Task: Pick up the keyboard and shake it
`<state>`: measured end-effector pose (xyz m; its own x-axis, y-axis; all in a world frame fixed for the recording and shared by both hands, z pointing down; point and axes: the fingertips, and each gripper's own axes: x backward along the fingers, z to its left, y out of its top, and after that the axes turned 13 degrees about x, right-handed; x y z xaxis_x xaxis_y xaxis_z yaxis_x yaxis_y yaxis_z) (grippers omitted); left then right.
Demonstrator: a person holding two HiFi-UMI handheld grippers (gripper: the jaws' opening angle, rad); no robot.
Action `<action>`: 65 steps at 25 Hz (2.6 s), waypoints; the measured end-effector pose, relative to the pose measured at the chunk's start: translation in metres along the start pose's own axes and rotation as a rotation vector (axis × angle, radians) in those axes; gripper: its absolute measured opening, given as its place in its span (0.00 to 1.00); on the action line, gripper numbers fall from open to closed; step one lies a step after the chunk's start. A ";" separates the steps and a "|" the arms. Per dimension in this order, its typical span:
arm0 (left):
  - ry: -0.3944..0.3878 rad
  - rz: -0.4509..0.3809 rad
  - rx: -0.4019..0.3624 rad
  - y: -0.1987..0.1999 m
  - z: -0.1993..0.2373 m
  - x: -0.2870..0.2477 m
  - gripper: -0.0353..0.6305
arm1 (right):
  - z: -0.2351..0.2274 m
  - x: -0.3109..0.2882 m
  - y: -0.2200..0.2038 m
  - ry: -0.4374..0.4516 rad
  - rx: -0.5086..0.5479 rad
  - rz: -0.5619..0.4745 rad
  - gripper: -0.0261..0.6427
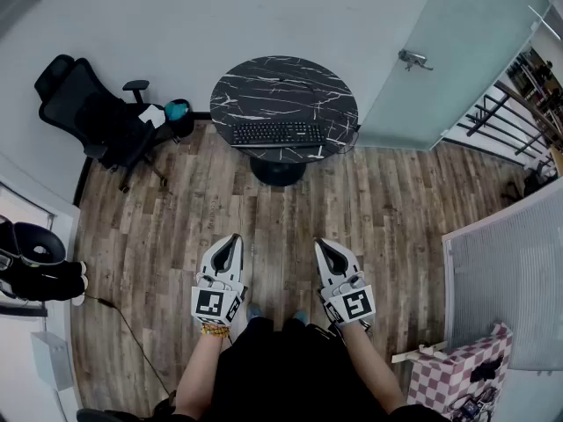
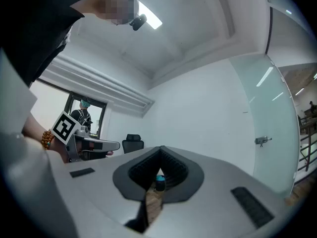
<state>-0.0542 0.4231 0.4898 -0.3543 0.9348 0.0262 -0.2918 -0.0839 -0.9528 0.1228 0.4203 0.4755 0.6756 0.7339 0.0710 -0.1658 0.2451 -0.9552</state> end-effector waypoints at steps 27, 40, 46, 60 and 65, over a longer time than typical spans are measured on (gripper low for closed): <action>-0.110 0.069 -0.045 -0.003 0.048 -0.128 0.08 | -0.092 -0.107 -0.073 -0.174 0.036 0.131 0.09; 0.011 0.174 -0.023 -0.015 0.078 -0.248 0.08 | -0.233 -0.181 -0.142 -0.117 -0.039 0.179 0.09; 0.055 0.213 0.020 -0.029 0.112 -0.285 0.08 | -0.254 -0.217 -0.178 -0.060 -0.043 0.230 0.09; 0.050 0.200 0.037 -0.015 0.241 -0.411 0.08 | -0.326 -0.344 -0.196 -0.061 0.051 0.293 0.09; 0.028 0.258 0.088 -0.025 0.287 -0.438 0.08 | -0.345 -0.374 -0.219 -0.075 0.019 0.353 0.09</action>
<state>-0.1464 -0.0835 0.5888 -0.4027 0.8877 -0.2233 -0.2720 -0.3489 -0.8968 0.1542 -0.1262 0.5594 0.5201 0.8194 -0.2410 -0.3934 -0.0206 -0.9191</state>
